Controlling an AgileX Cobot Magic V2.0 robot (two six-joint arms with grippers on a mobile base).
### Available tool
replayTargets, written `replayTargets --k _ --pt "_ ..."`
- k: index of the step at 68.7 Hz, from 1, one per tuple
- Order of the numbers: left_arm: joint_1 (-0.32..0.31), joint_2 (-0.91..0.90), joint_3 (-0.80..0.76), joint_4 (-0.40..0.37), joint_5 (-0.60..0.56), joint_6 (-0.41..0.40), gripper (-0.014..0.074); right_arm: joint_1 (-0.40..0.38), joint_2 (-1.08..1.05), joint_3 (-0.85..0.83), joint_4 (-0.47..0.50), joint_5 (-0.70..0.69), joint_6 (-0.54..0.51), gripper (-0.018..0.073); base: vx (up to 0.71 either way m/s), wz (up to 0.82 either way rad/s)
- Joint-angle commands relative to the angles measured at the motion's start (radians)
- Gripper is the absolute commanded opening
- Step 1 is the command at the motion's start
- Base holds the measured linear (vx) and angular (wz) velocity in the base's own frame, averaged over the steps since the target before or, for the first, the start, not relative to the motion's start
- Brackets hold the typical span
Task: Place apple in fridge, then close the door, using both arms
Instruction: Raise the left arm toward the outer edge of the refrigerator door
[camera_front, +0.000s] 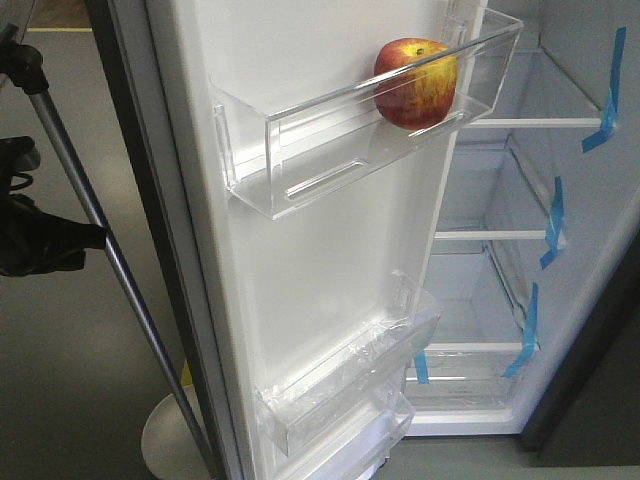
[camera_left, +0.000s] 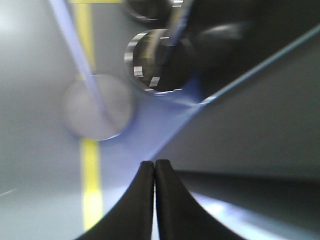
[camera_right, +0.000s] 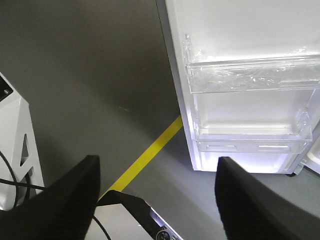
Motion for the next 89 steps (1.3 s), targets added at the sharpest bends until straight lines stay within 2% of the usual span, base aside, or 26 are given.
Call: replayTargets --k 1,18,26,31,57,89 --pt "-0.001 0.023 -0.064 -0.157 -0.057 0.075 -0.0006 -0.004 0.01 -0.023 0.039 -0.034 -0.012 0.0472 0.0 0.0" --pt "-0.013 0.148 -0.174 -0.439 -0.043 0.227 -0.0006 -0.004 0.01 -0.023 0.039 -0.034 -0.012 0.0472 0.0 0.0" --pt "-0.053 0.175 -0.198 -0.526 -0.053 0.303 -0.0006 -0.004 0.01 -0.023 0.039 -0.034 -0.012 0.0472 0.0 0.0" --pt "-0.078 0.183 -0.204 -0.556 -0.071 0.336 -0.0006 -0.004 0.01 -0.023 0.04 -0.034 -0.012 0.0472 0.0 0.0" --pt "-0.149 0.192 -0.208 -0.574 -0.03 0.403 -0.0006 -0.004 0.01 -0.023 0.04 -0.034 -0.012 0.0472 0.0 0.0" --pt "-0.342 0.192 -0.208 -0.579 -0.025 0.441 -0.0006 -0.004 0.01 -0.023 0.04 -0.034 -0.012 0.0472 0.0 0.0"
